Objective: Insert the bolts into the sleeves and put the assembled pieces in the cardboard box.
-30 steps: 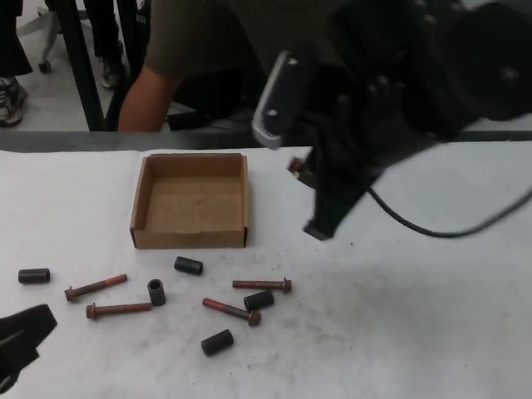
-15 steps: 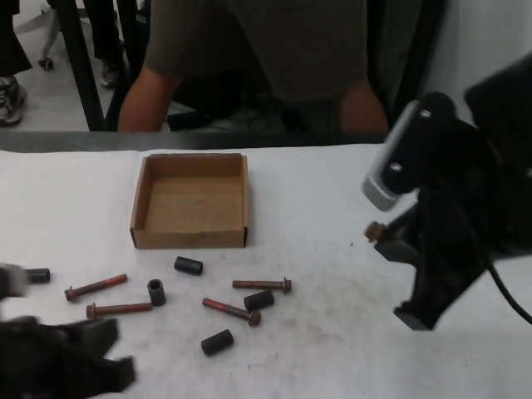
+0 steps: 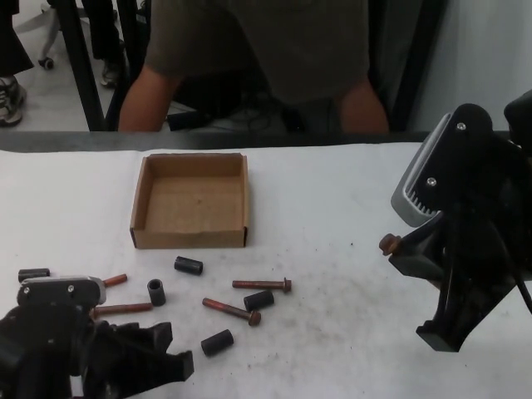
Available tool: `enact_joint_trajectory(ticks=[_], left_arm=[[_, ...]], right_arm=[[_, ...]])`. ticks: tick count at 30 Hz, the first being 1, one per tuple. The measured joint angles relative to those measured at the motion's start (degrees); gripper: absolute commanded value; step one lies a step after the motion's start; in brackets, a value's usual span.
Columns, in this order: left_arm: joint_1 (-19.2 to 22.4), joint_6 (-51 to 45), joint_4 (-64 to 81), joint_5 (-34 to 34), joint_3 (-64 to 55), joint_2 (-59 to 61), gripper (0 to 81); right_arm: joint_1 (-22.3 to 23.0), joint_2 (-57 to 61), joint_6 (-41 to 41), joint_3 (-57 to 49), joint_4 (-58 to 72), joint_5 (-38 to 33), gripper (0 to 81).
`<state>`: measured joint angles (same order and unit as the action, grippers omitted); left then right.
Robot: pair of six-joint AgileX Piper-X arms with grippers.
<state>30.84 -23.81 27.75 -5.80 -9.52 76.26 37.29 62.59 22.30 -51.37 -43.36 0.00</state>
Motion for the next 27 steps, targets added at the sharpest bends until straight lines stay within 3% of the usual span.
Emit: enact_joint_trajectory(ticks=[6,18,27], left_arm=[[0.00,0.98,1.33,-4.68,-0.74,0.10,39.5],[-0.14,1.04,1.24,-4.99,-4.79,5.40,39.5],[-0.99,0.49,-11.67,-4.82,-14.80,10.71,38.8]], right_arm=[[0.00,0.00,0.00,0.00,0.00,-2.37,0.2],[0.00,0.00,0.00,0.07,0.38,-2.91,0.2],[0.00,0.00,0.00,0.07,0.38,-2.91,0.2]])
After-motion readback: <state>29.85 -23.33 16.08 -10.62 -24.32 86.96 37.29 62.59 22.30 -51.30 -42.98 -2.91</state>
